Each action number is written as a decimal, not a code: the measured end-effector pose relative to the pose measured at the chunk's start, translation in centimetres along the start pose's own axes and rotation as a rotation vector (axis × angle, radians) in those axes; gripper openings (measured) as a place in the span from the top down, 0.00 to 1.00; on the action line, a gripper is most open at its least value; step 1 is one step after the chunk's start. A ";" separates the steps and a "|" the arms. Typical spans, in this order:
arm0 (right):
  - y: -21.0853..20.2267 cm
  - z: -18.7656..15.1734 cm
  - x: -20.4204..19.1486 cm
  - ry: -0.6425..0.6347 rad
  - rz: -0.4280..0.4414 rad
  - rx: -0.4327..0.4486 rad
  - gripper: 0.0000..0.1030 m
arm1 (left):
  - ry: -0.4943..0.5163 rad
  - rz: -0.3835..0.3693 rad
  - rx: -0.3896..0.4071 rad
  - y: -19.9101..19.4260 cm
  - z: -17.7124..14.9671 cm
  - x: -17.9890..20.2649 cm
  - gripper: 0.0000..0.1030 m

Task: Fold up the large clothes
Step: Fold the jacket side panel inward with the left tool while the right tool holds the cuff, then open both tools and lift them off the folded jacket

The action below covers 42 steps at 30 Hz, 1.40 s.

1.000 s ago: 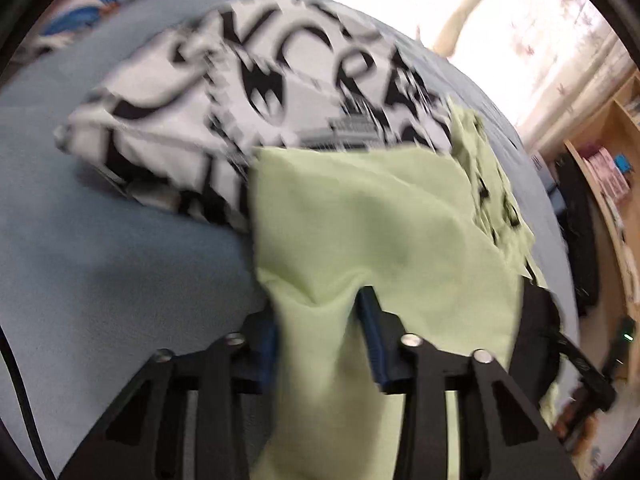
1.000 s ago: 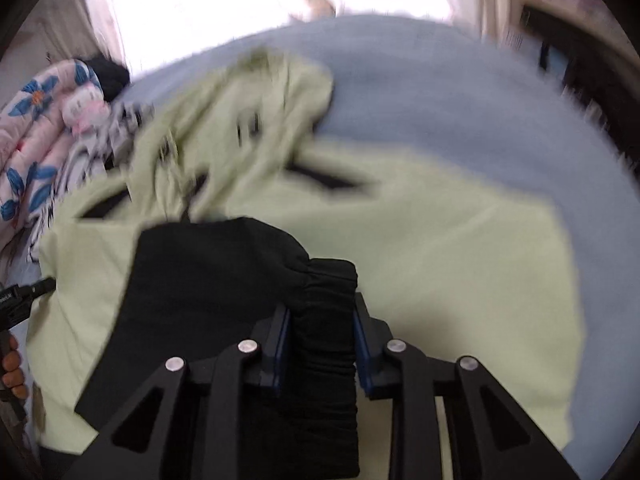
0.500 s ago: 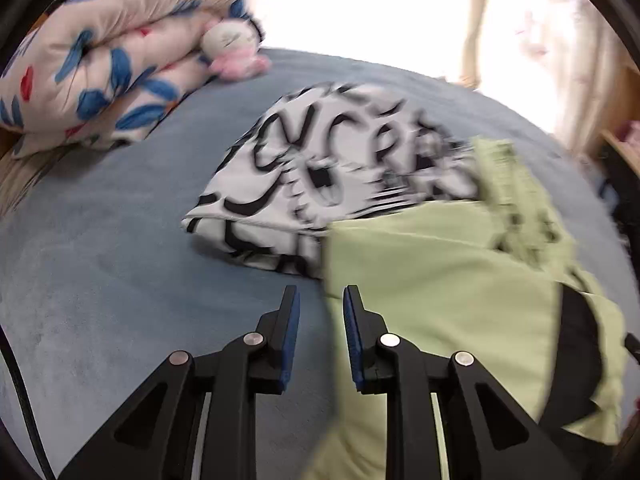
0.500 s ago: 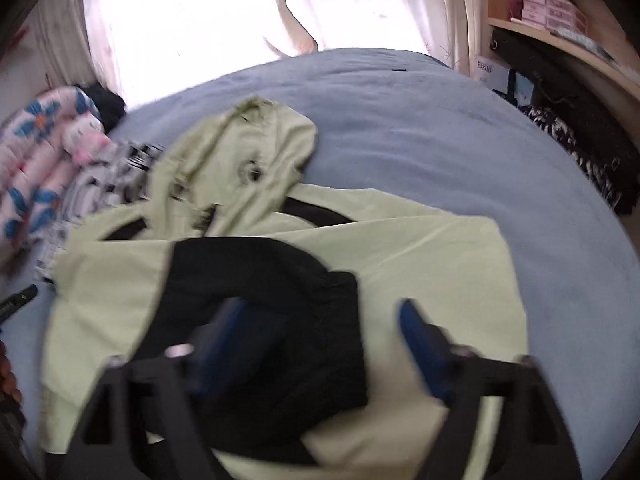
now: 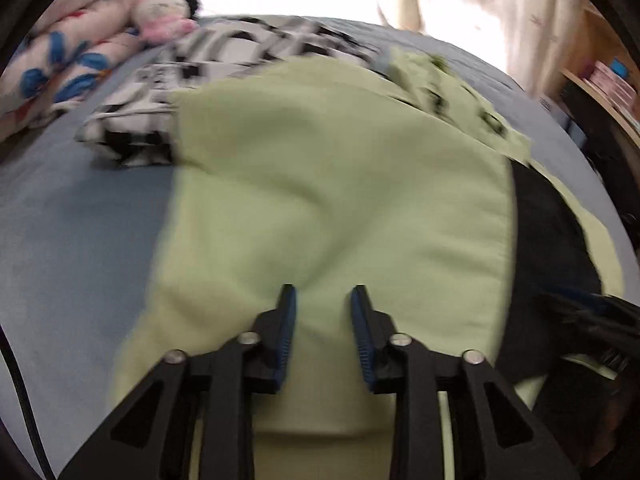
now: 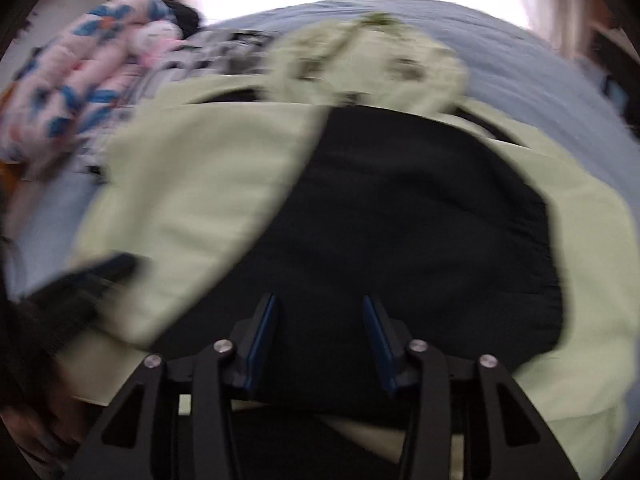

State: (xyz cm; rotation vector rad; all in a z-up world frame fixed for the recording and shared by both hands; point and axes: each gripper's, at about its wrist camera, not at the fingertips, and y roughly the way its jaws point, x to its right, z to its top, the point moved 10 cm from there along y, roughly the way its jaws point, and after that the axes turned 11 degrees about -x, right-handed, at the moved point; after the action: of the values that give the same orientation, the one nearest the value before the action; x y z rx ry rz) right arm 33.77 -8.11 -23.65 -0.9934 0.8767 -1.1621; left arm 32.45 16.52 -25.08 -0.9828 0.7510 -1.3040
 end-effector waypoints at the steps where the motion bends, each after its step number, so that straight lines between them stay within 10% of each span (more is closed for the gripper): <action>1: -0.1 -0.1 2.2 0.035 -0.053 0.007 0.61 | -0.017 -0.002 0.008 0.0 0.2 -1.5 0.86; 5: -0.8 -0.7 7.5 0.147 0.009 0.005 0.96 | -0.022 -0.044 0.014 0.4 0.3 -3.1 0.92; 10: -0.8 -1.0 7.5 0.183 0.027 0.004 0.98 | 0.005 0.001 0.017 0.5 0.5 -3.5 0.92; 17: -1.7 -1.1 6.7 0.161 -0.001 -0.002 0.90 | -0.003 -0.034 -0.019 -0.6 0.3 -3.3 0.86; 23: -5.7 -3.3 6.3 0.184 0.029 0.031 0.83 | 0.016 0.007 0.011 -5.6 -1.0 -3.5 0.38; 42: -25.6 -13.9 3.7 0.142 -0.005 0.331 0.53 | -0.026 -0.011 0.219 -27.9 -10.7 -5.2 0.33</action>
State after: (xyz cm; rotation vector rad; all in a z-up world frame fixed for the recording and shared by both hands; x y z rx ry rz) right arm 13.49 -16.66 -4.22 -0.6491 0.7612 -1.3438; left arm 10.20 20.22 -4.74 -0.8270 0.5700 -1.3486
